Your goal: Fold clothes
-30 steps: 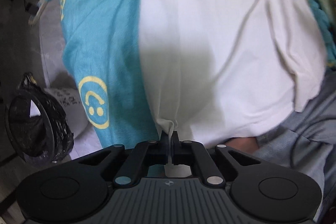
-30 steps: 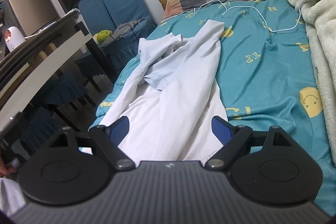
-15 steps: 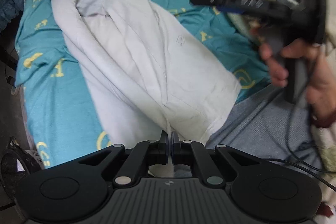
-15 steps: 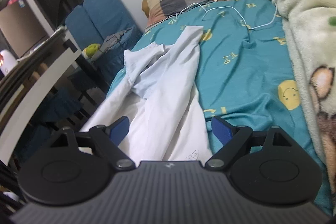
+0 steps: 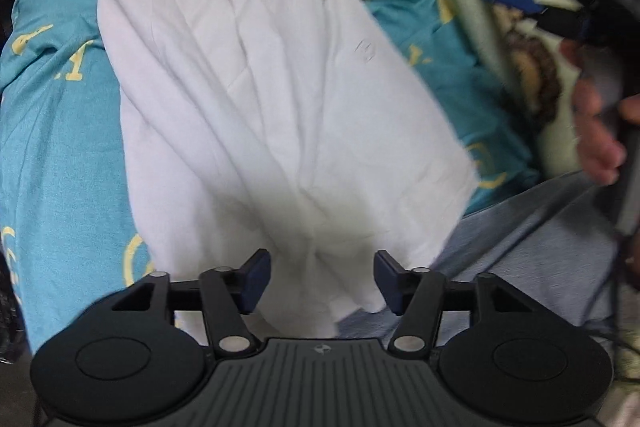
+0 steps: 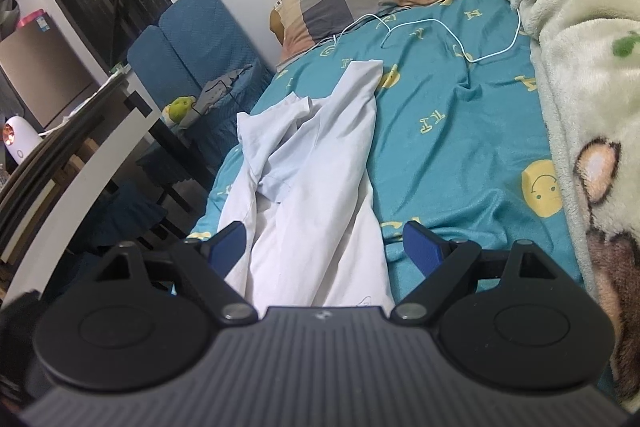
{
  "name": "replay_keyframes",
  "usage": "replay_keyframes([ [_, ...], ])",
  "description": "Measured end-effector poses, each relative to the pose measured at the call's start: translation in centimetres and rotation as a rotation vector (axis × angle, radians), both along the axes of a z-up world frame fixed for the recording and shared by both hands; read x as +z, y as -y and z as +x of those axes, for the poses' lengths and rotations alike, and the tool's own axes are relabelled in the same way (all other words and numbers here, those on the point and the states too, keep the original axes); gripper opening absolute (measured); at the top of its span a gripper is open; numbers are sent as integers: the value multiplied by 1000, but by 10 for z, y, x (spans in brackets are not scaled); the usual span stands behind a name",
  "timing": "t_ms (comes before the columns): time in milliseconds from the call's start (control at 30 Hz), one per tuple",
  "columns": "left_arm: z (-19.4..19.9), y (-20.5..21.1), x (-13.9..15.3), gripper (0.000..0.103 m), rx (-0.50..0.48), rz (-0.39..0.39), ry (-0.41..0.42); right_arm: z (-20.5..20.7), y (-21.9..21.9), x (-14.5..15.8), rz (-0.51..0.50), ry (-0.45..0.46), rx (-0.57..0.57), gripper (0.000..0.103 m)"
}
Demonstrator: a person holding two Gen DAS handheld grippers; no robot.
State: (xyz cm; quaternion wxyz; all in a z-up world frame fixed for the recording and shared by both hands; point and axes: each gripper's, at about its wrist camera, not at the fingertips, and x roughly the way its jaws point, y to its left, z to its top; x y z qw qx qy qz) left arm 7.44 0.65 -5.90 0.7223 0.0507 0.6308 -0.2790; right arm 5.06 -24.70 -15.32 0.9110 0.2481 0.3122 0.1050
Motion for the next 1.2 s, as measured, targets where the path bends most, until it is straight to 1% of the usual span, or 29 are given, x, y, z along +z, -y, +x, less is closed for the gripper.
replay_keyframes([
  [100, -9, -4, 10, 71, 58, -104, -13, -1, 3, 1, 14, -3, -10, 87],
  [167, -14, -5, 6, 74, 72, -149, -28, -1, 5, 0, 30, -9, -16, 87],
  [200, -17, -2, 1, 76, 84, -147, -39, -1, 5, -1, 37, -15, -18, 87],
  [233, -18, 3, -6, 76, 94, -128, -51, -1, 5, -2, 41, -18, -18, 87],
  [367, -11, 13, -49, 76, 146, -37, -120, -1, 4, -3, 41, -22, -12, 87],
  [433, -6, 14, -61, 76, 175, -8, -165, -1, 3, -3, 38, -22, -11, 87],
  [567, -1, 18, -69, 76, 204, 0, -187, 0, 7, -4, 52, -26, -19, 87],
  [667, -2, 22, -67, 69, 210, -23, -184, 0, 11, -5, 68, -28, -26, 87],
  [700, -3, 24, -65, 65, 209, -31, -182, 0, 12, -5, 74, -28, -28, 87],
  [733, -4, 25, -63, 60, 209, -38, -180, 0, 13, -5, 79, -29, -31, 87],
  [767, -6, 26, -62, 57, 209, -42, -186, 1, 15, -5, 87, -30, -33, 87],
  [800, -7, 27, -60, 55, 209, -46, -193, 1, 16, -6, 95, -31, -35, 87],
  [900, -9, 31, -64, 56, 201, -42, -198, 2, 18, -5, 113, -32, -35, 87],
  [967, -10, 33, -69, 56, 204, -32, -195, 1, 17, -5, 107, -30, -31, 87],
  [1000, -9, 33, -70, 54, 204, -32, -187, 1, 16, -5, 102, -29, -31, 87],
  [1033, -9, 33, -70, 46, 205, -31, -179, 0, 16, -5, 96, -26, -32, 87],
  [1067, -8, 34, -70, 41, 205, -31, -171, 0, 16, -4, 90, -24, -32, 87],
  [1100, -7, 34, -71, 30, 206, -30, -162, -1, 16, -5, 84, -23, -34, 87],
  [1133, -7, 32, -65, 18, 206, -47, -149, -1, 16, -5, 79, -23, -36, 87],
  [1167, -6, 30, -59, 12, 206, -65, -136, -1, 16, -5, 73, -24, -38, 87],
  [1200, -5, 28, -53, 8, 207, -83, -122, 0, 16, -6, 69, -25, -37, 87],
])
